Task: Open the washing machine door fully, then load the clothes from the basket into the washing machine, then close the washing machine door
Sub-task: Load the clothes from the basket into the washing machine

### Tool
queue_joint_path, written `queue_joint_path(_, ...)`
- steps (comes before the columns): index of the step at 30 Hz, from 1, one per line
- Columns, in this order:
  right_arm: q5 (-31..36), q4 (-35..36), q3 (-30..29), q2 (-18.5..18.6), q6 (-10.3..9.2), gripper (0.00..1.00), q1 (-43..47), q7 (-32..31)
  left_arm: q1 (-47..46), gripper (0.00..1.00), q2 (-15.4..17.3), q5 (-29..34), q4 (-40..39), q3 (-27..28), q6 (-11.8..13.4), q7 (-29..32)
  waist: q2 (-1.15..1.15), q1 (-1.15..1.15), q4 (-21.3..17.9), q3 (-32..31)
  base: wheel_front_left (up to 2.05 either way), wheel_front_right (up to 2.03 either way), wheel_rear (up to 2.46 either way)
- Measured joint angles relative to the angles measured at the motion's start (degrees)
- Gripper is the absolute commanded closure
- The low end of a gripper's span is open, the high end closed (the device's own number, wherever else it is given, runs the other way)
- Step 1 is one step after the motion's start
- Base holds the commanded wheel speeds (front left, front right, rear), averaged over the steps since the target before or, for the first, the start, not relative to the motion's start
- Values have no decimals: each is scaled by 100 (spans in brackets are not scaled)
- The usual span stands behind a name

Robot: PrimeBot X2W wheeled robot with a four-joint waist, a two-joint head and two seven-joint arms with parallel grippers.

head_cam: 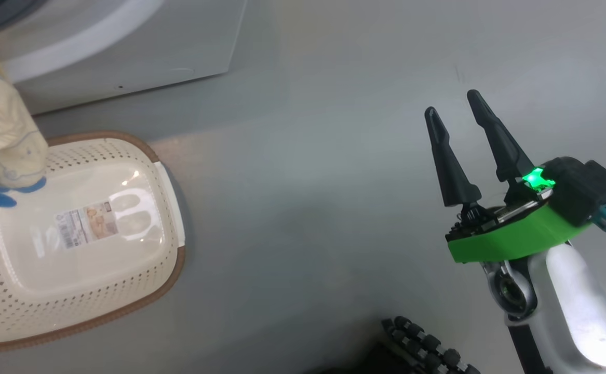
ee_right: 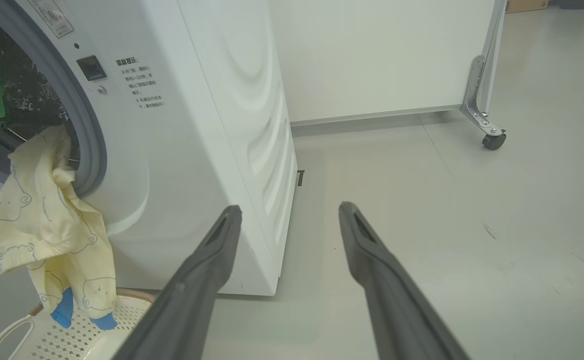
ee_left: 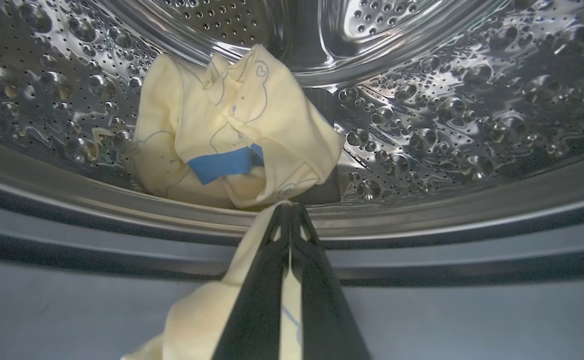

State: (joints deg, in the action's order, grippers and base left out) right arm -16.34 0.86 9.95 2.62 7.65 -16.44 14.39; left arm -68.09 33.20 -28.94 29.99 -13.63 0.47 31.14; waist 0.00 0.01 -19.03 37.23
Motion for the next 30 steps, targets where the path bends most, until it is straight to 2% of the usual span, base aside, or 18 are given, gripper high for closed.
queue_joint_path(6, -136, -65, 159, -1, 0, 0, -133, 7, -544, 100, 287, 185, 38, 1, -10, 25, 0, 0, -219, 285, 0, 0, 0)
queue_joint_path(9, -236, -60, 203, -1, 0, 0, -196, 7, -845, 100, 424, 379, 33, -11, -20, -234, 0, 0, -356, 441, 0, 0, 0)
queue_joint_path(13, -336, -44, 299, -1, 0, 0, -247, 7, -1212, 100, 568, 732, -11, -76, -65, -1077, 0, 0, -534, 629, 0, 0, 0)
queue_joint_path(19, -392, -18, 307, -1, 0, 0, -292, 7, -1700, 100, 597, 1194, 188, -124, -18, -2881, 0, 0, -659, 847, 0, 0, 0)
queue_joint_path(23, -391, -16, 315, -1, 0, 0, -298, 7, -1716, 100, 501, 1044, 782, -92, -9, -2837, 0, -1, -589, 870, 0, 0, 0)
queue_joint_path(24, -389, -16, 316, -1, 0, 0, -303, 7, -1711, 87, 458, 958, 909, -67, -7, -2766, 0, -1, -566, 874, 0, 0, 0)
queue_joint_path(25, -380, -15, 314, -1, 0, 0, -310, 7, -1705, 42, 414, 903, 1003, -41, 11, -2728, 0, -1, -542, 875, 0, 0, 0)
queue_joint_path(27, -361, -9, 309, -1, 0, 0, -341, 7, -1689, 0, 347, 865, 1095, -63, -1, -2603, 0, -1, -484, 874, 0, 0, 0)
queue_joint_path(30, -323, 11, 271, -1, 0, 0, -408, 7, -1632, 0, 280, 823, 1101, -49, 10, -2617, 0, -1, -403, 877, 0, 0, 0)
